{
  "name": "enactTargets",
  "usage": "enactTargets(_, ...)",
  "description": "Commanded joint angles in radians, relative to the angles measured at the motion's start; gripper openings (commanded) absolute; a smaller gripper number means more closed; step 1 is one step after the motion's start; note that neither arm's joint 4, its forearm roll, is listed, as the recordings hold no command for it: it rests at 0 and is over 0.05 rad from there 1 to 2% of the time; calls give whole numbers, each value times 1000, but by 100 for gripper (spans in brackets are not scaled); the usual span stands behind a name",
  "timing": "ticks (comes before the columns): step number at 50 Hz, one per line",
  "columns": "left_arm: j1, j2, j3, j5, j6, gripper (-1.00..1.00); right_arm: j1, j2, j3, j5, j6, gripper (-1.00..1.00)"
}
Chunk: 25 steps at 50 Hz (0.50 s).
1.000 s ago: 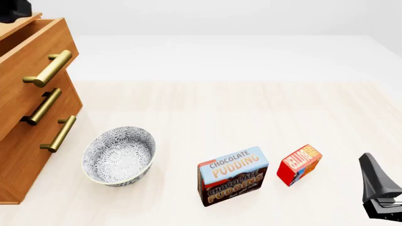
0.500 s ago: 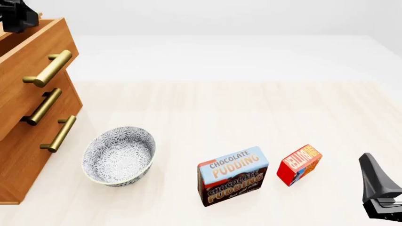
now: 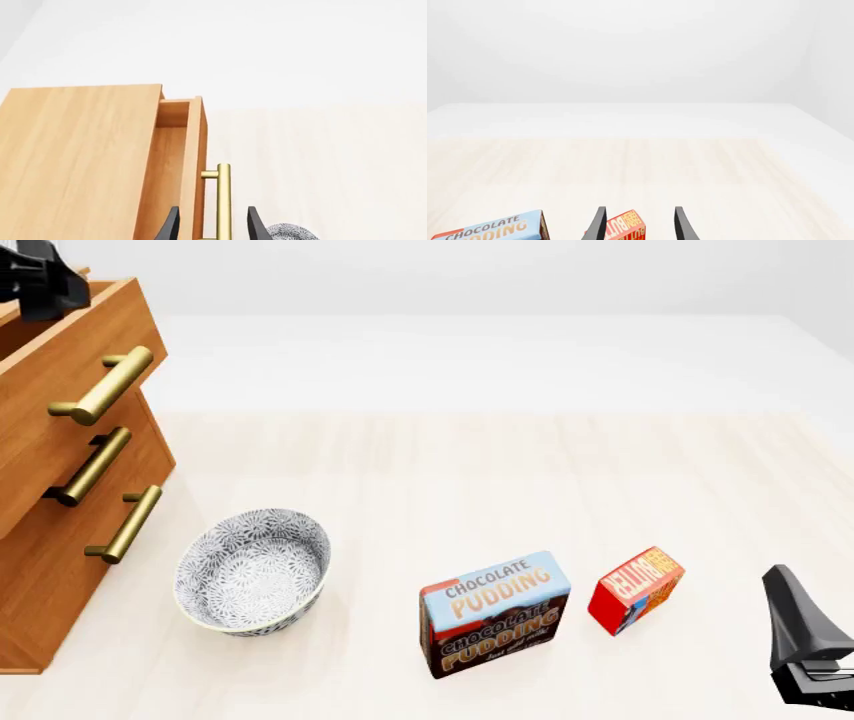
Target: Put the butter at the back in the top drawer of the cabinet and close it.
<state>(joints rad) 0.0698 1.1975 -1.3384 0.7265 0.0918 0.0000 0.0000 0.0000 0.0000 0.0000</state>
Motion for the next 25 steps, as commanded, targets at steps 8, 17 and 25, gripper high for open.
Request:
enactTargets(8, 6, 9, 22, -23, -13, 100, 0, 0, 0, 0, 0, 100)
enactTargets(17, 11, 7, 31, -35, -18, 100, 0, 0, 0, 0, 0, 100)
enactTargets(25, 13, 5, 42, -47, -23, 100, 0, 0, 0, 0, 0, 100)
